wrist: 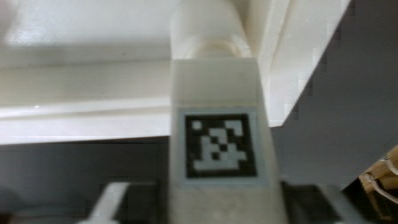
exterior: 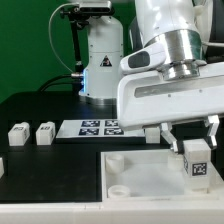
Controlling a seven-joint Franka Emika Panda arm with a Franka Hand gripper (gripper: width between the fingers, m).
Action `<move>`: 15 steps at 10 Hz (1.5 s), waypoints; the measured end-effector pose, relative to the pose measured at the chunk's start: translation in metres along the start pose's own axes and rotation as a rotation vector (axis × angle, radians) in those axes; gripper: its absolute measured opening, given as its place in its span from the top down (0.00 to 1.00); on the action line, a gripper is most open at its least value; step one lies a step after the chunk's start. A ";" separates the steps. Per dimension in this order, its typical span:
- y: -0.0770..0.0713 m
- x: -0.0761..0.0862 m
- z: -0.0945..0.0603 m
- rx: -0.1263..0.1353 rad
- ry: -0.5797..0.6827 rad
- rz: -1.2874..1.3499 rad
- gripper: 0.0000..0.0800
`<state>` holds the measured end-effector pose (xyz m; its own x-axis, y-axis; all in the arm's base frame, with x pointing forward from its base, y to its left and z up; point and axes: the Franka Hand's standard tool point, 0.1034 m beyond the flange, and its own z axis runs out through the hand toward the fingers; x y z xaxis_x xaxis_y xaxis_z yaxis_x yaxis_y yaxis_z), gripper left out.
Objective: Assemble one leg
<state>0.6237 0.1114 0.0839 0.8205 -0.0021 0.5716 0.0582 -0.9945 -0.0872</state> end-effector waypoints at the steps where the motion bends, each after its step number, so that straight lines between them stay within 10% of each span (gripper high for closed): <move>1: 0.000 0.000 0.000 0.000 0.000 0.000 0.37; 4: 0.000 0.000 0.000 0.000 0.000 0.000 0.20; 10: -0.003 0.017 -0.006 0.015 -0.064 0.005 0.19; 15: -0.006 0.012 0.000 0.058 -0.444 0.040 0.19</move>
Offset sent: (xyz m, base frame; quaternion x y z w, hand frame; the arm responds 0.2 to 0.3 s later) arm 0.0000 0.0000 0.0000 0.0000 0.0000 0.0000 1.0000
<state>0.6334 0.1171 0.0917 0.9866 0.0171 0.1620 0.0426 -0.9869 -0.1554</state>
